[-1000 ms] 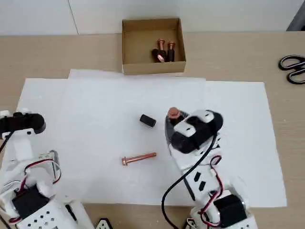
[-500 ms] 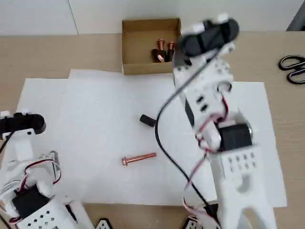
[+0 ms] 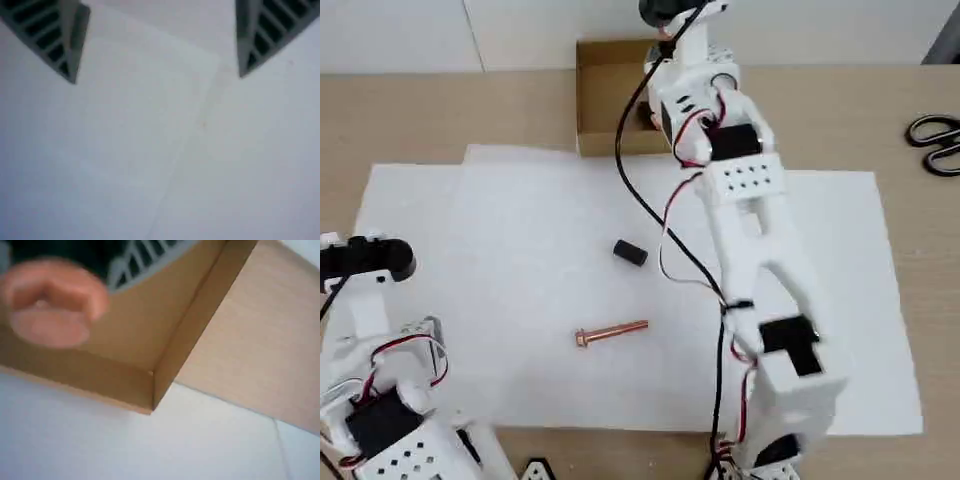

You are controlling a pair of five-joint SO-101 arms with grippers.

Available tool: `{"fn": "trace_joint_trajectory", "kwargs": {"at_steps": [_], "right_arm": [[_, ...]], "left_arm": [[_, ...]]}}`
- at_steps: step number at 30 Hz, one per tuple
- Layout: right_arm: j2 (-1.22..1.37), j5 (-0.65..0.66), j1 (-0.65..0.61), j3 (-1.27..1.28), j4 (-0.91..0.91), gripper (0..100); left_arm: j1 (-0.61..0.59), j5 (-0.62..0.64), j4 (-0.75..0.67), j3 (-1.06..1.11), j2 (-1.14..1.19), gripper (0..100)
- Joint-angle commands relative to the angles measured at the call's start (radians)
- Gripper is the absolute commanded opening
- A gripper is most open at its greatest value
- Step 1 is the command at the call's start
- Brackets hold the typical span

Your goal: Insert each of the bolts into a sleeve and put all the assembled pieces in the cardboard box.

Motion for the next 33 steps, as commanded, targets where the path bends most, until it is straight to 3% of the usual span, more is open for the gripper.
{"fn": "trace_joint_trajectory", "kwargs": {"at_steps": [1, 7, 26, 33], "right_arm": [[0.102, -0.012, 0.004, -0.141, -0.125, 0.4], [0.28, -0.011, -0.024, -0.259, -0.225, 0.4], [0.746, -0.006, -0.064, -0.709, -0.214, 1.0], [0.771, -0.005, -0.064, -0.732, -0.15, 14.7]], "left_arm": [[-0.006, -0.005, 0.0, 0.001, -0.009, 20], [-0.006, -0.006, -0.012, 0.025, -0.009, 20], [-0.006, -0.006, -0.012, 0.027, -0.009, 20], [-0.006, -0.006, -0.012, 0.027, -0.009, 20]]}}
